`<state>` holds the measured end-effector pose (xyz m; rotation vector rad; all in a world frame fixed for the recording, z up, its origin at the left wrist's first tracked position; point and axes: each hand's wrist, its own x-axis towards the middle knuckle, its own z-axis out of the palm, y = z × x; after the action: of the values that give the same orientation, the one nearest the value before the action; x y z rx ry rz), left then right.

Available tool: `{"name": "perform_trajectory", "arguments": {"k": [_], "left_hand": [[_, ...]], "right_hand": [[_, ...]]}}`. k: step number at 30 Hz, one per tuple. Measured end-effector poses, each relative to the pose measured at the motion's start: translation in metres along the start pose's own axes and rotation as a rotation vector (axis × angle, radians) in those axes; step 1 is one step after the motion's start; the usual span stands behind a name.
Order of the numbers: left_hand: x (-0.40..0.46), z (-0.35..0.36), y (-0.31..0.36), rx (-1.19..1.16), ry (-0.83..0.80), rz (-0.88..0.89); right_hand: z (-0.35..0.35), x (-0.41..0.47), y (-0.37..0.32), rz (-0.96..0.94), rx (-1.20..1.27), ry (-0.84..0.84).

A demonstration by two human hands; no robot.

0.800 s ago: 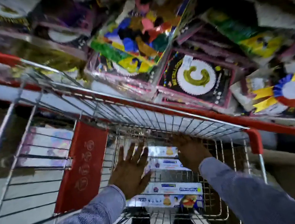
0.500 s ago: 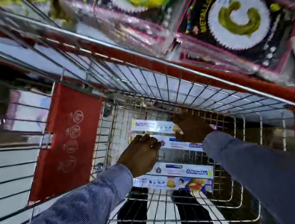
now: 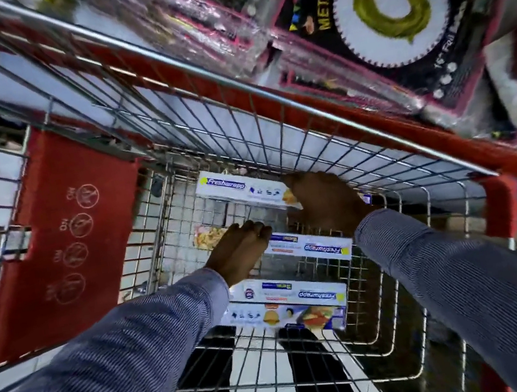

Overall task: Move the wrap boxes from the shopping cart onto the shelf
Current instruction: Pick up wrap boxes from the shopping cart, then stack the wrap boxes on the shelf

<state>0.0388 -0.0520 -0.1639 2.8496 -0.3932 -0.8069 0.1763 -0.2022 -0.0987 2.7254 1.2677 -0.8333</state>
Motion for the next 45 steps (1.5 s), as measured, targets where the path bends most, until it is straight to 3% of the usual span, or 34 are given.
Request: {"name": "perform_trajectory", "arguments": {"k": [5,9,15,17,18,21,27,34,41,45], "left_hand": [[-0.031,-0.050,0.007,-0.078,0.087,0.003],[-0.088,-0.140,0.015,-0.128,0.142,-0.018],[-0.184,-0.301,0.040,0.042,0.471,0.020],[-0.208,-0.344,0.051,0.023,0.512,0.044],[-0.234,-0.400,0.064,0.083,0.596,0.061],[-0.247,-0.451,0.069,0.006,0.670,0.112],[-0.247,-0.540,0.068,-0.105,0.684,0.136],[-0.222,-0.611,0.065,-0.031,0.709,0.101],[-0.191,-0.635,0.051,-0.053,0.645,0.065],[-0.181,-0.641,0.044,-0.058,0.638,0.073]], "right_hand": [[-0.061,-0.039,-0.022,-0.058,0.048,0.117],[-0.146,-0.083,-0.046,-0.170,0.032,0.257],[-0.313,-0.151,-0.075,-0.255,0.125,0.308],[-0.362,-0.170,-0.081,-0.268,0.115,0.336],[-0.419,-0.204,-0.087,-0.246,0.050,0.429],[-0.467,-0.221,-0.090,-0.232,0.063,0.511],[-0.546,-0.253,-0.072,-0.127,0.134,0.624],[-0.603,-0.228,-0.021,0.011,0.150,0.661],[-0.612,-0.163,0.020,0.133,0.145,0.577],[-0.605,-0.147,0.036,0.164,0.125,0.613]]}}
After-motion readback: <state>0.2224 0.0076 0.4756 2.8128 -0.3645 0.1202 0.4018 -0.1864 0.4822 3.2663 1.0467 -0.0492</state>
